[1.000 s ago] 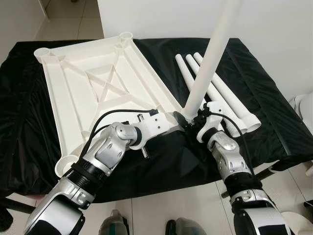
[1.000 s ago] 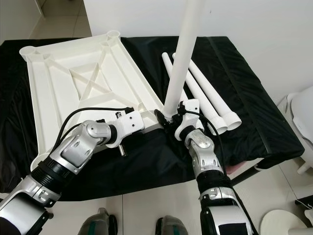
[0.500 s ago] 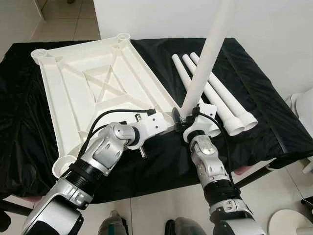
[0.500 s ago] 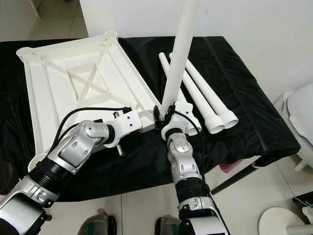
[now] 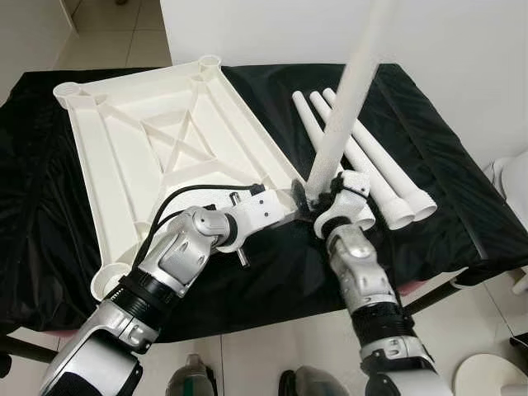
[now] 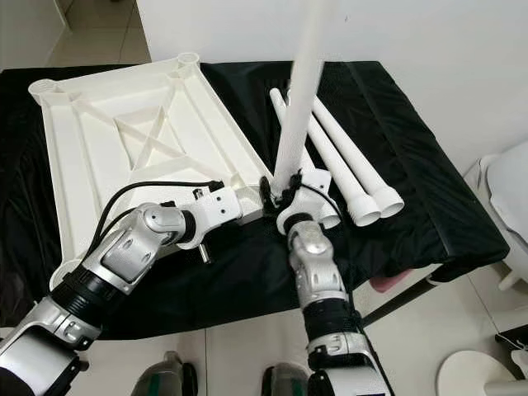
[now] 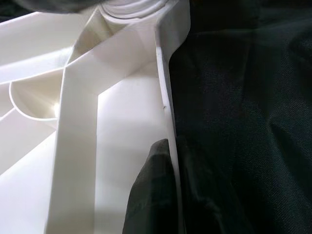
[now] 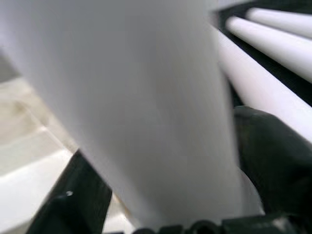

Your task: Building children table

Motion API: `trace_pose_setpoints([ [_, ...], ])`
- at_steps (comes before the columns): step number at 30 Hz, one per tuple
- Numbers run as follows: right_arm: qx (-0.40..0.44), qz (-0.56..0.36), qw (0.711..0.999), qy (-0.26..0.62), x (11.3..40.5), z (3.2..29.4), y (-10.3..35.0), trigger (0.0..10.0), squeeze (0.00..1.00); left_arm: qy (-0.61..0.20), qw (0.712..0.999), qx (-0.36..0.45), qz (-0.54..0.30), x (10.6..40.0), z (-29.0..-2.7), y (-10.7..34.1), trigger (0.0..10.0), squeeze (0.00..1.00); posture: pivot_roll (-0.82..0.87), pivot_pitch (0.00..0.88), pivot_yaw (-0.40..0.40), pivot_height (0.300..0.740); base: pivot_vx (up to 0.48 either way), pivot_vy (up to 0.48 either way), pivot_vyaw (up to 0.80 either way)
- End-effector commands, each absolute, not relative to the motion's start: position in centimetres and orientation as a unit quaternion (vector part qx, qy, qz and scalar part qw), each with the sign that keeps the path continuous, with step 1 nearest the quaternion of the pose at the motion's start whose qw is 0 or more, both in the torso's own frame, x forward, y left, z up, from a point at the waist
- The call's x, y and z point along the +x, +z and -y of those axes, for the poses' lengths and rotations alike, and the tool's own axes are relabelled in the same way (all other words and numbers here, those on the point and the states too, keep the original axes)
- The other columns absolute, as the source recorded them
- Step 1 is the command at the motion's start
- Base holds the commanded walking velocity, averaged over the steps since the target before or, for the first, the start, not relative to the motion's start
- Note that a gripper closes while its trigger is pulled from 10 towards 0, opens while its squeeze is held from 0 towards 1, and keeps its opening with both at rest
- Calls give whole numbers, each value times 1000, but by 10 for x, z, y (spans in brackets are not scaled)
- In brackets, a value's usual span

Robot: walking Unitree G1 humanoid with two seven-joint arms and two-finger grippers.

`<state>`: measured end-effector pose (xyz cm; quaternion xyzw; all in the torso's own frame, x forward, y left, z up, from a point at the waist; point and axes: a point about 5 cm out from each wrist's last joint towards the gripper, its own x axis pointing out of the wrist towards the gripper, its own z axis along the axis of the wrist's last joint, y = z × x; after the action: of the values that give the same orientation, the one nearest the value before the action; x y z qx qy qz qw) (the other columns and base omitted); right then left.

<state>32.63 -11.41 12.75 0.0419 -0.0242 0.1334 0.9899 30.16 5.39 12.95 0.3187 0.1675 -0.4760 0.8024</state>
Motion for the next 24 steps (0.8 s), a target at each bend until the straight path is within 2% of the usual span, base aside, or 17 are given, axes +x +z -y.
trace_pose_setpoints([
  [1, 46, 27, 988, 148, 326, 113, 129, 10000, 1000, -467, 804, 331, -160, 301, -51, 128, 10000, 0, -61, 0, -6, 740, 0, 0, 0],
  [4, 29, 31, 985, 169, 330, 124, 133, 10000, 1000, -466, 805, 332, -159, 302, -51, 129, 10000, 0, -60, 0, -8, 740, 0, 0, 0],
  [7, 29, 31, 985, 169, 330, 124, 133, 10000, 1000, -466, 805, 332, -159, 302, -51, 129, 10000, 0, -60, 0, -8, 740, 0, 0, 0],
  [9, 12, 28, 978, 207, 332, 131, 134, 10000, 1000, -465, 805, 332, -158, 303, -51, 129, 10000, 0, -58, 0, -8, 740, 0, 0, 0],
  [10, 3, 20, 972, 236, 332, 132, 131, 10000, 0, -465, 805, 332, -158, 303, -52, 129, 10000, 0, -58, 0, -6, 740, 0, 0, 0],
  [14, -29, -1, 959, 281, 334, 139, 120, 10000, 0, -465, 805, 333, -158, 303, -52, 129, 10000, 0, -59, 0, -1, 740, 0, 0, 0],
  [24, -55, -14, 951, 305, 340, 145, 113, 10000, 0, -468, 802, 337, -157, 303, -51, 129, 10000, 0, -52, 0, 4, 740, 0, 0, 0],
])
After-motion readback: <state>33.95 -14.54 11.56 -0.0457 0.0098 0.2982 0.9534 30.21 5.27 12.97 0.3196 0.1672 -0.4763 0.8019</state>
